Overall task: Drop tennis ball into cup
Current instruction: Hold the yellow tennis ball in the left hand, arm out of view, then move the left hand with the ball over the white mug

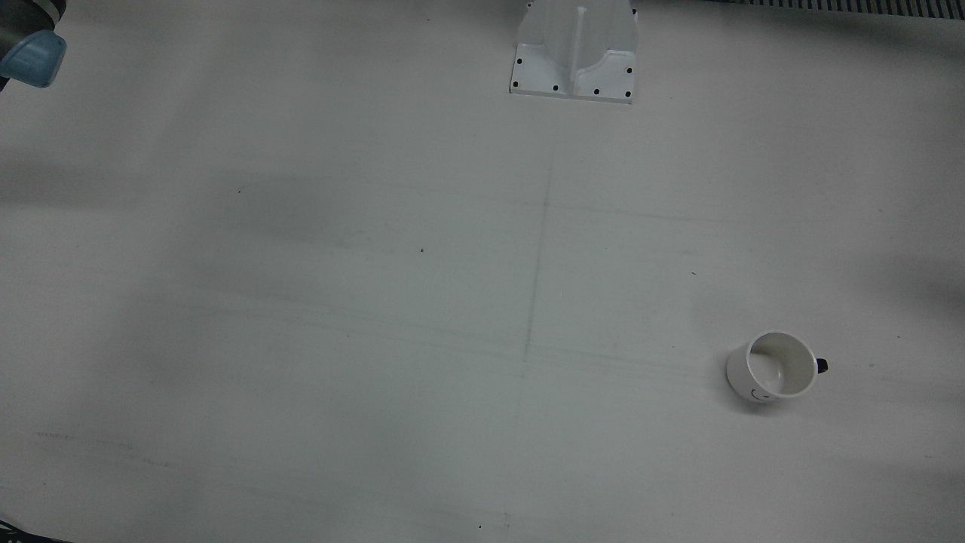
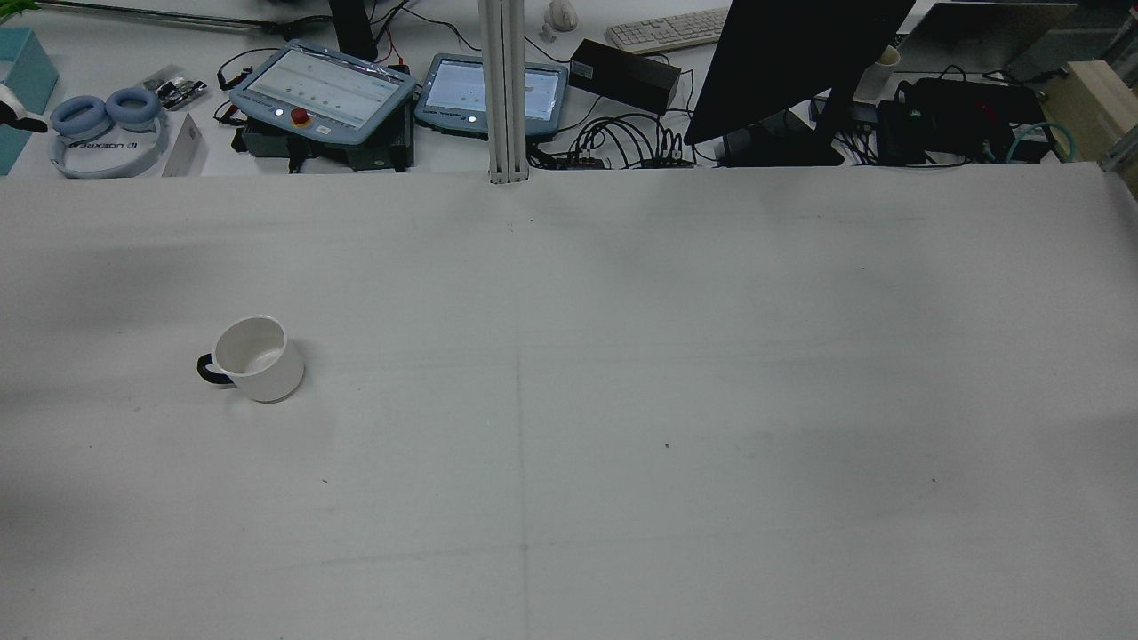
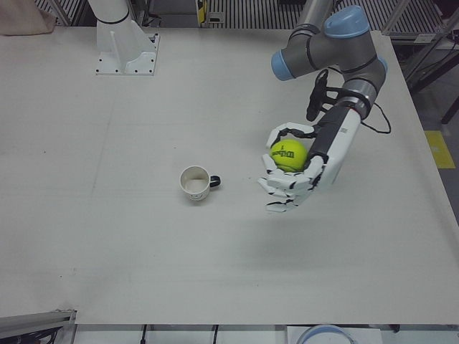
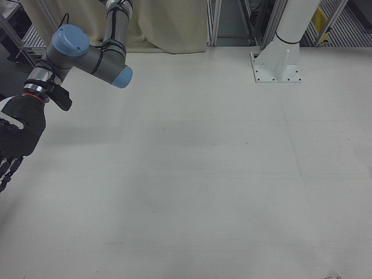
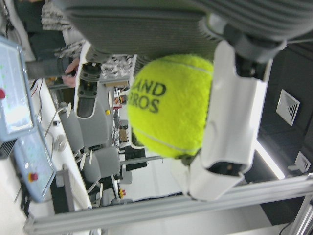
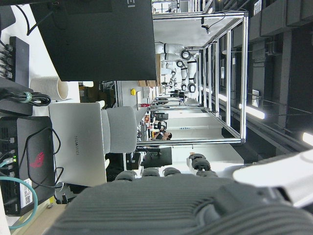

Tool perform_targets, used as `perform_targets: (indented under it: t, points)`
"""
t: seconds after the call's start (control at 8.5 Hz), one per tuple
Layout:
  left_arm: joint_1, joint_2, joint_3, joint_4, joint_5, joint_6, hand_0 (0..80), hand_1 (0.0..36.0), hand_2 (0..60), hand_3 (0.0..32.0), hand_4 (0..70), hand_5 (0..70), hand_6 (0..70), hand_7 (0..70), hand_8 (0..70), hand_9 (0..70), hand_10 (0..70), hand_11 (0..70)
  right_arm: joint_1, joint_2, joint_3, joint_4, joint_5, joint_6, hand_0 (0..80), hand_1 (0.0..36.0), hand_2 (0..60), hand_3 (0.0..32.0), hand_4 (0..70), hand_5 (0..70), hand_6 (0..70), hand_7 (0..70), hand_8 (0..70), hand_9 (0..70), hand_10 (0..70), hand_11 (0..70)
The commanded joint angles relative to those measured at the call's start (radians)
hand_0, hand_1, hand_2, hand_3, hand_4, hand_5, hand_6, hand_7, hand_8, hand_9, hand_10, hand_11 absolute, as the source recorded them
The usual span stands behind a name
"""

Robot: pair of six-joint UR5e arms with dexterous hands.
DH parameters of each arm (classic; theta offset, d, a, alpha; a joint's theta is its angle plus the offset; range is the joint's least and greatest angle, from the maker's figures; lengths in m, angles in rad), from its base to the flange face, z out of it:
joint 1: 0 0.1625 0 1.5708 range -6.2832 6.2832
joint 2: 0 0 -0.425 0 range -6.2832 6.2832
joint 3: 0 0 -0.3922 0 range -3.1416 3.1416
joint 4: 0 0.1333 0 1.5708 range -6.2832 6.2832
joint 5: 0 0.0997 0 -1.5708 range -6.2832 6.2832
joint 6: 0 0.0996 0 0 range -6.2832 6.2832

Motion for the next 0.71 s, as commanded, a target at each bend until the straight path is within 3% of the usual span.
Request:
perform_targets:
  t: [0.0,0.24,0.35,0.59]
  points:
    - [0.243,0.007,-0.027,0.006,0.004,0.103,80.0,36.0,46.0,31.8,2.0,32.7,70.0,55.4,42.6,35.2,16.5,27.9,0.000,0.000,-0.002,0.001,0.000,0.001,0.0,0.0,0.0,0.0,0.0,0.0,0.0,0.0,0.0,0.0,0.0,0.0]
    - [0.317,-0.001,-0.016,-0.010,-0.001,0.164,80.0,36.0,44.6,32.0,0.0,33.2,70.0,52.1,43.3,34.7,16.8,28.3,0.000,0.000,-0.002,0.001,0.000,0.001,0.0,0.0,0.0,0.0,0.0,0.0,0.0,0.0,0.0,0.0,0.0,0.0]
    - [0.337,-0.004,-0.003,-0.011,-0.002,0.171,80.0,36.0,42.5,32.0,0.0,30.8,69.8,54.5,41.9,35.2,16.9,28.4,0.000,0.000,-0.003,0.001,0.000,0.001,0.0,0.0,0.0,0.0,0.0,0.0,0.0,0.0,0.0,0.0,0.0,0.0]
    - [0.345,-0.007,0.065,-0.057,-0.024,0.169,80.0,36.0,39.6,32.0,0.0,28.3,62.1,57.1,40.5,35.7,17.0,28.4,0.000,0.000,-0.002,0.001,0.000,0.001,0.0,0.0,0.0,0.0,0.0,0.0,0.0,0.0,0.0,0.0,0.0,0.0]
